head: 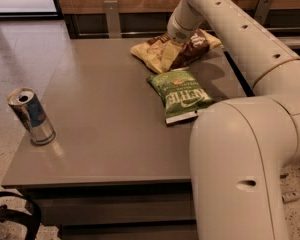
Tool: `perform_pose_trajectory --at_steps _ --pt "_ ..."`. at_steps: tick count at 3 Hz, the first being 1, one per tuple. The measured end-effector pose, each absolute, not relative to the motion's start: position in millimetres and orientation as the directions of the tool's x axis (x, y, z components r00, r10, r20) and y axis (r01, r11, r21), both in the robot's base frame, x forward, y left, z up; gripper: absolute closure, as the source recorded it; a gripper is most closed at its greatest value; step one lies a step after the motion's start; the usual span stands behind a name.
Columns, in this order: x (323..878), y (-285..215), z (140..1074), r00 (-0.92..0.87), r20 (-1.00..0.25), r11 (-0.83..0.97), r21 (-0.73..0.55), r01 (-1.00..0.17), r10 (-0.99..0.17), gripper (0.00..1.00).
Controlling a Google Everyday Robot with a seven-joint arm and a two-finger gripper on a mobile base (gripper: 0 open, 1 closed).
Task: Move brown chip bag near redbull can
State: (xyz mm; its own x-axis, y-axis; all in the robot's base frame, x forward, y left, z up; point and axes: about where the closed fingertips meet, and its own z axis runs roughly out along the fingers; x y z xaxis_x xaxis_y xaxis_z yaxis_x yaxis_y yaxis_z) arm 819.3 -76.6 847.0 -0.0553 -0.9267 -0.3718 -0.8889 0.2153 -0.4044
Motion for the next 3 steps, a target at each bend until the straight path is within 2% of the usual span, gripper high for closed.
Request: perform_pose_trajectory --at_steps 3 --pt "820.2 -72.5 840.4 -0.053 -0.367 0.207 -0.394 -0.896 -0.929 0.68"
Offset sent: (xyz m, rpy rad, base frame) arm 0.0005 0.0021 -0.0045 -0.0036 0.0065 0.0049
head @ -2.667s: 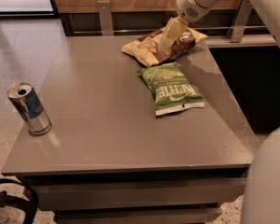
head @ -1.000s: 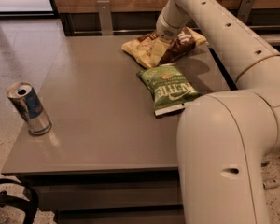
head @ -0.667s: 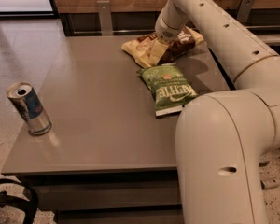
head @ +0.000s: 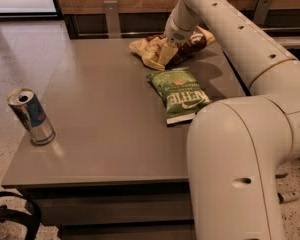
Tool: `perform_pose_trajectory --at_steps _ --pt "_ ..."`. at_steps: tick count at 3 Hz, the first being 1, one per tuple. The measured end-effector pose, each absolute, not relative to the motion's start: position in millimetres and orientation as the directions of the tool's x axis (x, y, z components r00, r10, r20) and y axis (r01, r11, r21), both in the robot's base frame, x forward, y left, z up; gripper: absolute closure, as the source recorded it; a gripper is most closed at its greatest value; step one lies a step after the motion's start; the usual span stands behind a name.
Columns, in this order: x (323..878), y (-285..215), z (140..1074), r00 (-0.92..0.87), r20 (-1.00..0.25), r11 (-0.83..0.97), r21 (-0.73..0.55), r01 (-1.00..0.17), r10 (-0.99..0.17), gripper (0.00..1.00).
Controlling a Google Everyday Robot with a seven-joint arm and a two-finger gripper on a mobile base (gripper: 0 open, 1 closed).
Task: Move brown chip bag near redbull can
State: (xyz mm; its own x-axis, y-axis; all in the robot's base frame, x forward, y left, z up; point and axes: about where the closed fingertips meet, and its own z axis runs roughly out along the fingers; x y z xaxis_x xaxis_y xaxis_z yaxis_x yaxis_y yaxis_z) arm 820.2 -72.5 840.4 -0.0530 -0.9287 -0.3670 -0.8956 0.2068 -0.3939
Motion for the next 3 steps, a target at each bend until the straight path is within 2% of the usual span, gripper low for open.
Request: perform_pose_trajectory --at_steps 1,3 --pt "820.1 -72.4 843.1 -0.053 -0.367 0.207 -0.394 -0.896 -0.929 0.98" --pt "818.8 -74.4 847.1 -0.050 -0.366 0.206 -0.399 -0.893 -0.929 1.00"
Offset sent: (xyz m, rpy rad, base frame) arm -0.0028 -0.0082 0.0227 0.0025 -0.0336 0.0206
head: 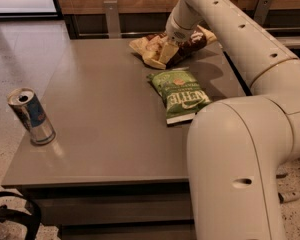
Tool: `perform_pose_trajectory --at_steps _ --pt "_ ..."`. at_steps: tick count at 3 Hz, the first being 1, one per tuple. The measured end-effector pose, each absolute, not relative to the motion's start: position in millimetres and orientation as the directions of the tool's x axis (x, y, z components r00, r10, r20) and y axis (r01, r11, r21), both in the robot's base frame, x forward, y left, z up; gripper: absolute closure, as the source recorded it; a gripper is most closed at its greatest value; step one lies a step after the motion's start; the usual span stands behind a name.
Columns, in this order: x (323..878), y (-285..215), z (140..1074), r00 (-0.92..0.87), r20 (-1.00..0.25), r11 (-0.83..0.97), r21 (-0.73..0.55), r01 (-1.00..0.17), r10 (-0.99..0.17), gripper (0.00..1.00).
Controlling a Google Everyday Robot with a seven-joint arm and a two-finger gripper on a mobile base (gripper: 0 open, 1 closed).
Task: Move brown chip bag near redbull can
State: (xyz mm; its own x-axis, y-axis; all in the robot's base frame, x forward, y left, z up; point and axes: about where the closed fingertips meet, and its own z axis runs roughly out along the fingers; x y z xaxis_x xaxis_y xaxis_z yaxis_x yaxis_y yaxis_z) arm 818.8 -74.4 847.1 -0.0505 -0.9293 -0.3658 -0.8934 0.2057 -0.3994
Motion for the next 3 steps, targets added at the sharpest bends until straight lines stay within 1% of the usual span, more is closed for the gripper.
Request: perform_pose_trajectory --at_steps 2,3 --pt "770 -111 936 -0.019 -0.292 0.182 -0.541 -0.821 -0.956 1.00" --pt "737 -124 975 0.007 -0.284 0.174 -0.608 -0.775 -0.959 1.00"
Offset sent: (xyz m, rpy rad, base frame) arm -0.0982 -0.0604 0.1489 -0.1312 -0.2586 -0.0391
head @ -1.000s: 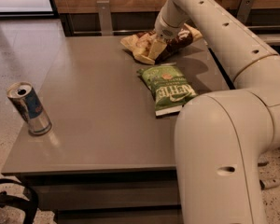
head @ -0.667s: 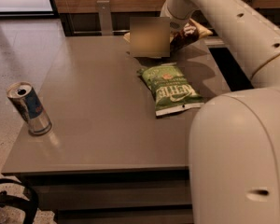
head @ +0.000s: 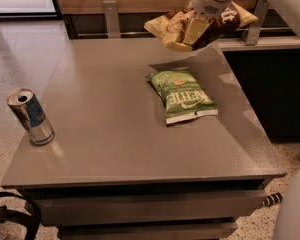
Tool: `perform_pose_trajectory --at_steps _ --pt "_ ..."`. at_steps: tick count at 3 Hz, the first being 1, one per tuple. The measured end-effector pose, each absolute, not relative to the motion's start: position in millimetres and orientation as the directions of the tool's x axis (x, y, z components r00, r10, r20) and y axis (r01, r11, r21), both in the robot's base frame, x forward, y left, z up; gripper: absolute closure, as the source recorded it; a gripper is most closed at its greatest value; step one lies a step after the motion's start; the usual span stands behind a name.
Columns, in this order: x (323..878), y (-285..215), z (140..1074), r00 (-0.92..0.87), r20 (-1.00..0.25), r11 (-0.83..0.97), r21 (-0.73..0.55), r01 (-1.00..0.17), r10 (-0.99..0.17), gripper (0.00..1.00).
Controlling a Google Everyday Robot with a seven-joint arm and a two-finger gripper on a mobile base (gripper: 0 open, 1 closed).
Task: Move brown chip bag near redbull can
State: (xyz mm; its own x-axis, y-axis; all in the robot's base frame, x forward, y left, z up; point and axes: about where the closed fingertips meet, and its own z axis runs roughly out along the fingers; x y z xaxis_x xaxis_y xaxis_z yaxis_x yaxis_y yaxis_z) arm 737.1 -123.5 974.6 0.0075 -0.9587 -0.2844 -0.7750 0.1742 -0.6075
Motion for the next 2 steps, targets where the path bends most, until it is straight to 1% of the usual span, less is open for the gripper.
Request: perform_pose_trajectory --at_steps 1,2 --pt "716 -126 1009 0.105 -0.349 0.174 -0.678 -0.715 -0.931 1.00" --pt "690 -120 1034 0.264 -0.453 0.162 -0.706 -0.690 -0.852 1.00"
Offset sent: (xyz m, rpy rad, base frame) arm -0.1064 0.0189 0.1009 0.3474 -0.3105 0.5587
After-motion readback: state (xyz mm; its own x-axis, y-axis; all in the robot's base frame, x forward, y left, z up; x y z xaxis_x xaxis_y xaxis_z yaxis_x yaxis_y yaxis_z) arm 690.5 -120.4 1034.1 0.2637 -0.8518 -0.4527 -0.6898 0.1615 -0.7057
